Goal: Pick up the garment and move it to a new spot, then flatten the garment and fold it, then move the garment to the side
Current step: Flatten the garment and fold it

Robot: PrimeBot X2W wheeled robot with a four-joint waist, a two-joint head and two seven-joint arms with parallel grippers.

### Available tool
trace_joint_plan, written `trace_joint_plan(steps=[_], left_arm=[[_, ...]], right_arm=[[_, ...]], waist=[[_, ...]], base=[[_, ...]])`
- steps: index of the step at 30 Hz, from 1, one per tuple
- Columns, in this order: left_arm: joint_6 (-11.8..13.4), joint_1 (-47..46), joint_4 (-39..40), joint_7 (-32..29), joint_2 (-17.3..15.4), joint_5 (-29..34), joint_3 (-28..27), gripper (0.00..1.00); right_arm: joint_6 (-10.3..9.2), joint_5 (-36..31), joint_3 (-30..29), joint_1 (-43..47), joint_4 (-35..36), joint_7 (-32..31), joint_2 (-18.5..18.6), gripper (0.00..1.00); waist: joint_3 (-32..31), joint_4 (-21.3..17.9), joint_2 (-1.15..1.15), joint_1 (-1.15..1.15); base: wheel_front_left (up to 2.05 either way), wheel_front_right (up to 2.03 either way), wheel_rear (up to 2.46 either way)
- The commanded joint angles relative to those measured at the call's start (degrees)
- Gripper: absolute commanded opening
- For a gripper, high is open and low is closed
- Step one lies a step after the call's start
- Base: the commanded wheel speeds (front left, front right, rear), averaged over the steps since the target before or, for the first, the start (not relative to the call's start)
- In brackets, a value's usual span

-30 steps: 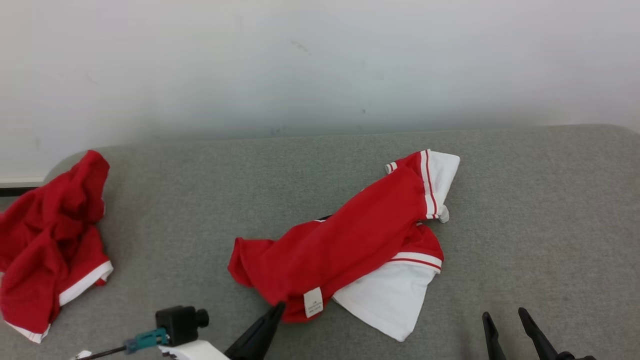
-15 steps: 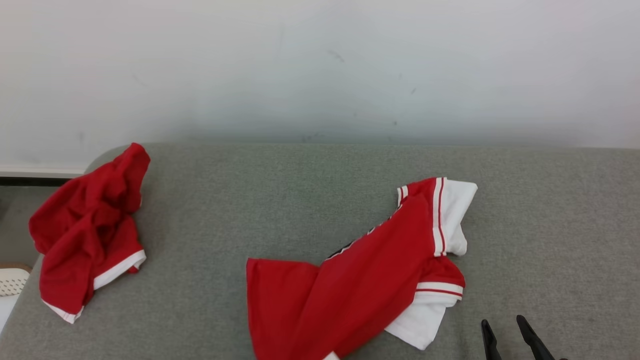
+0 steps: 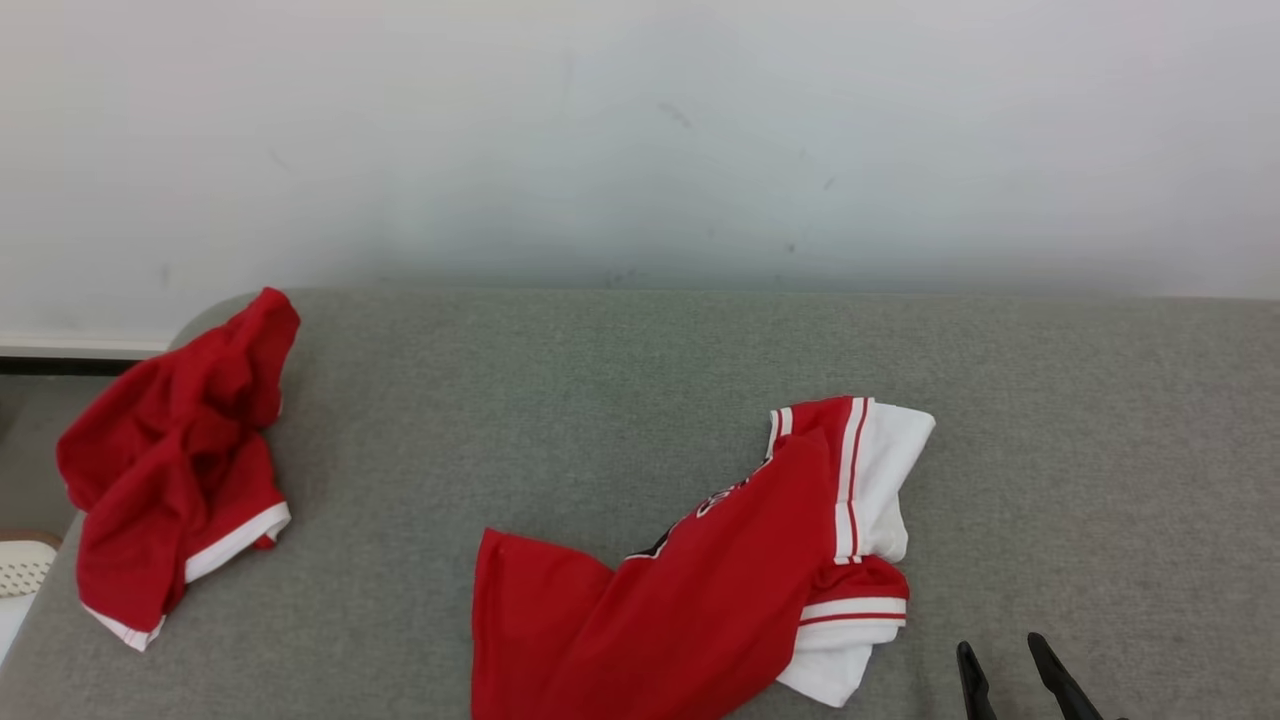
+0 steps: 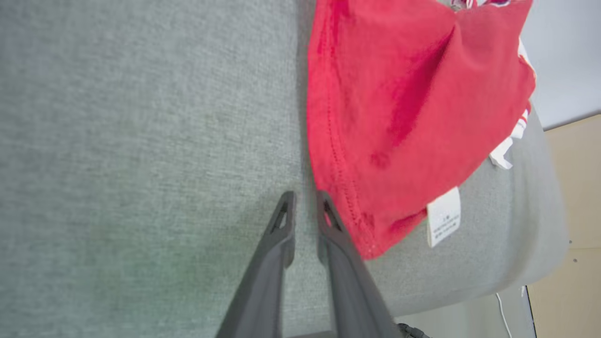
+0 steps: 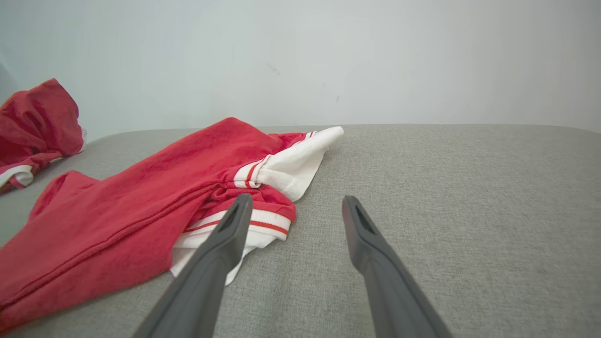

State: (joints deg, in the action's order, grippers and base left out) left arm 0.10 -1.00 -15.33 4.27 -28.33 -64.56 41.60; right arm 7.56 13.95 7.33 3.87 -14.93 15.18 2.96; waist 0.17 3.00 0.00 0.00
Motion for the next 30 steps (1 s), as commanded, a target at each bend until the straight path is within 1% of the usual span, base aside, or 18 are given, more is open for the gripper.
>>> trace_joint_plan(steps=[1, 3, 5, 6, 8, 10, 13, 15, 17, 18, 20, 21, 22, 24, 26, 27, 29, 30], left_arm=[[1.41, -0.53, 0.4, 1.35, -1.55, 1.73, -0.93, 1.0], [3.48, -0.5, 2.01, 2.43, -3.32, 2.57, -1.96, 1.0], [6.18, -0.03, 4.54, 3.01, -5.32, 3.64, -3.34, 1.0], [6.18, -0.03, 4.54, 3.01, -5.32, 3.64, -3.34, 1.0], [9.35, -0.02, 8.01, 4.07, -7.48, 5.0, -4.9, 1.0], [11.98, -1.25, 12.3, 5.2, -8.82, 6.55, -6.12, 1.0], [13.99, -4.29, 18.58, 5.07, -8.86, 9.88, -5.71, 1.0], [14.73, -6.99, 21.03, 3.69, -6.41, 10.47, -4.45, 1.0], [14.79, -11.21, 21.35, 1.27, -5.05, 13.68, -1.66, 1.0], [14.73, -13.54, 21.14, 0.24, -3.63, 14.85, -0.14, 1.0], [13.58, -17.52, 19.87, -1.43, 0.31, 16.16, 2.34, 1.0], [13.13, -19.66, 18.51, -2.05, 1.94, 16.9, 3.31, 1.0], [12.79, -22.02, 16.92, -2.72, 2.89, 18.31, 4.64, 1.0], [11.77, -25.74, 13.57, -3.9, 6.13, 20.12, 7.02, 1.0], [10.4, -29.42, 9.63, -5.05, 8.49, 22.11, 9.32, 1.0], [9.72, -30.76, 7.93, -5.41, 9.9, 22.16, 9.9, 1.0], [8.47, -33.77, 3.93, -5.77, 11.48, 23.7, 11.23, 1.0], [7.86, -34.74, 1.98, -6.07, 12.41, 23.43, 11.59, 1.0]], right_arm=[[-0.15, 0.07, -0.2, 0.28, -0.07, -0.07, 0.09, 1.0], [-0.15, -0.06, -0.28, 0.17, 0.1, -0.07, 0.08, 1.0], [-0.15, -0.16, -0.36, -0.14, 0.39, -0.07, 0.09, 1.0], [-0.15, -0.16, -0.36, -0.14, 0.39, -0.07, 0.09, 1.0], [-0.15, -0.15, -0.47, -0.52, 0.63, -0.07, 0.09, 1.0], [-0.15, -0.19, -0.42, -1.04, 0.86, -0.07, 0.08, 1.0], [-0.15, -0.18, -0.24, -1.66, 0.97, -0.07, 0.09, 1.0], [-0.15, -0.05, -0.16, -2.17, 0.96, -0.07, 0.08, 1.0], [-0.16, -0.04, 0.22, -3.08, 0.97, -0.07, 0.05, 1.0], [-0.16, -0.01, 0.7, -3.63, 0.99, -0.07, 0.06, 1.0], [-0.16, 0.19, 0.93, -4.44, 1.25, -0.07, 0.08, 1.0], [-0.16, 0.28, 0.95, -4.79, 1.39, -0.07, 0.07, 1.0], [-0.16, 0.26, 1.26, -5.25, 1.45, -0.07, 0.07, 1.0], [-0.16, 0.47, 1.54, -6.2, 1.64, -0.07, 0.01, 1.0], [-0.16, 1.08, 1.72, -6.85, 1.73, -0.07, 0.06, 1.0], [-0.16, 1.4, 1.73, -7.09, 1.8, -0.07, 0.05, 1.0], [-0.16, 1.85, 1.98, -7.56, 1.99, -0.07, 0.02, 1.0], [-0.16, 2.0, 2.07, -7.81, 2.03, -0.07, 0.01, 1.0]], waist=[[-0.07, -0.62, 0.0, 0.0], [0.09, -1.22, 0.0, 0.0], [0.3, -1.97, 0.0, 0.0], [0.3, -1.97, 0.0, 0.0], [0.6, -2.76, 0.0, 0.0], [1.08, -3.62, 0.0, 0.0], [1.81, -5.33, 0.0, 0.0], [2.44, -6.66, 0.0, 0.0], [3.28, -8.28, 0.0, 0.0], [3.9, -9.34, 0.0, 0.0], [4.97, -11.17, 0.0, 0.0], [5.48, -12.01, 0.0, 0.0], [6.06, -13.09, 0.0, 0.0], [7.16, -15.23, 0.0, 0.0], [8.2, -17.33, 0.0, 0.0], [8.64, -18.24, 0.0, 0.0], [9.51, -20.03, 0.0, 0.0], [9.91, -20.81, 0.0, 0.0]], base=[[0.0, 0.0, 0.0], [0.0, 0.0, 0.0], [0.0, 0.0, 0.0], [0.0, 0.0, 0.0], [0.0, 0.0, 0.0], [0.0, 0.0, 0.0], [0.0, 0.0, 0.0], [0.0, 0.0, 0.0], [0.0, 0.0, 0.0], [0.0, 0.0, 0.0], [0.0, 0.0, 0.0], [0.0, 0.0, 0.0], [0.0, 0.0, 0.0], [0.0, 0.0, 0.0], [0.0, 0.0, 0.0], [0.0, 0.0, 0.0], [0.0, 0.0, 0.0], [0.0, 0.0, 0.0]])
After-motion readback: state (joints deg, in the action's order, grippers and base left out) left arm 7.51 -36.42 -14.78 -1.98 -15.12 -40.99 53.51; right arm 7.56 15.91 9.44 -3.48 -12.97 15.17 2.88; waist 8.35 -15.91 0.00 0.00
